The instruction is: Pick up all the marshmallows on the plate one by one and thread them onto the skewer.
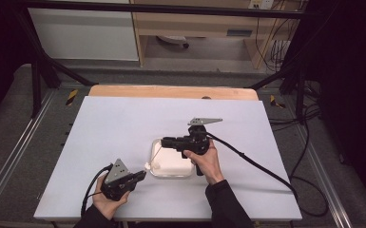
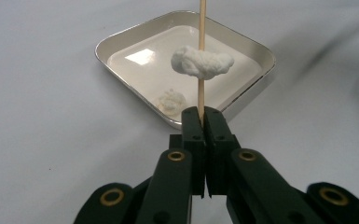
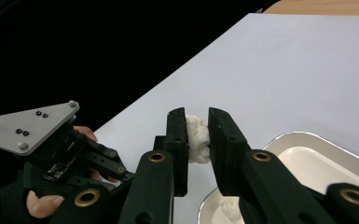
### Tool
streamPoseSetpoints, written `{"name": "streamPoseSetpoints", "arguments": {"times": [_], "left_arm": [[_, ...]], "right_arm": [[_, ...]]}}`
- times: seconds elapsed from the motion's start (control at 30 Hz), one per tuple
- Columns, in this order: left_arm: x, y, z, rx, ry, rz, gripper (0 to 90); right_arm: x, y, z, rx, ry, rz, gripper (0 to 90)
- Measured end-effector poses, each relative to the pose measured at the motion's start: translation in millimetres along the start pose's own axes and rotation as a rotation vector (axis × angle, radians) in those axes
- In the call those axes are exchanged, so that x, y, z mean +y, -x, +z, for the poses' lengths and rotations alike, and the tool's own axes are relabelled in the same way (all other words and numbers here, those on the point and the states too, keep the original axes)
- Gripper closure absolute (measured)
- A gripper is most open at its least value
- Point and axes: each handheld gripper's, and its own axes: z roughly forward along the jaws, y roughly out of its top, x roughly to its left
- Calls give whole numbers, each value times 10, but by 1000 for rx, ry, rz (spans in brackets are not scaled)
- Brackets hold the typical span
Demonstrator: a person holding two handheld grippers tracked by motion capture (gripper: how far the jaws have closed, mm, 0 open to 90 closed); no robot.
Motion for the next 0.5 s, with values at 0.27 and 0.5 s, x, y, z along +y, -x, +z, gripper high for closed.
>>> {"name": "streamPoseSetpoints", "arguments": {"times": [0.27, 0.5], "left_arm": [[1, 14, -22, -1, 17, -3, 887], [-3, 18, -18, 1, 16, -2, 887]], "right_arm": [[-25, -15, 13, 28, 6, 5, 794], [-58, -25, 39, 36, 5, 7, 797]]}}
